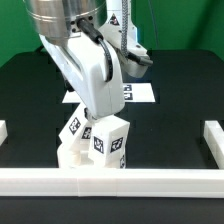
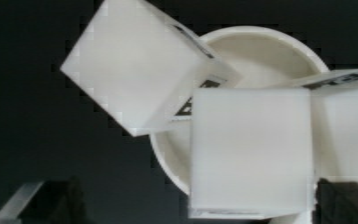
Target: Assemble stool
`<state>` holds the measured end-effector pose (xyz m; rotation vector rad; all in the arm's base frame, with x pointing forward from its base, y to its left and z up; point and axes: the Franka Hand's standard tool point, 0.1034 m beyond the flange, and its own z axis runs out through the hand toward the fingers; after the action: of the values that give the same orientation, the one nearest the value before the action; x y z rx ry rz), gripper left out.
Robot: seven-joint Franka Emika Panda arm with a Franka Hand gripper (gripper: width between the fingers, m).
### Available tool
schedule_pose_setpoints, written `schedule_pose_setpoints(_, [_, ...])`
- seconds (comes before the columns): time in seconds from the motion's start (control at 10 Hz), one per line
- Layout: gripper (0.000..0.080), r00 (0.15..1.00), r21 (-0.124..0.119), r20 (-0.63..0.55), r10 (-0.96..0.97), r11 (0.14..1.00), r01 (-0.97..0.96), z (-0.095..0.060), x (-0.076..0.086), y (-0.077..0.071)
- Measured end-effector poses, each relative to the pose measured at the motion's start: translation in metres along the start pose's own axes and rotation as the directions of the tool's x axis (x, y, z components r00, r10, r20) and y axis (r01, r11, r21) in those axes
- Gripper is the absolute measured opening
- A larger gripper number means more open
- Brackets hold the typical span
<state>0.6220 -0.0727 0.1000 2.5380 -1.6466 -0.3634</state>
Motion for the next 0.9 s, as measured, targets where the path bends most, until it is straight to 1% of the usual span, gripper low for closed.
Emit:
schedule_pose_setpoints(0.4, [0.0649,1.000,0.001,-0.003,0.009,1.000,-0.009,0.001,0.006,0.003])
schedule_pose_setpoints(0.7, [0.0649,1.000,-0.001,-0.009,0.008,1.000,-0.008,0.007,0.007,0.001])
schedule_pose_setpoints(0.9, [0.0649,1.000,-0.006,-0.011,0.007,1.000,-0.007,0.013,0.007,0.001])
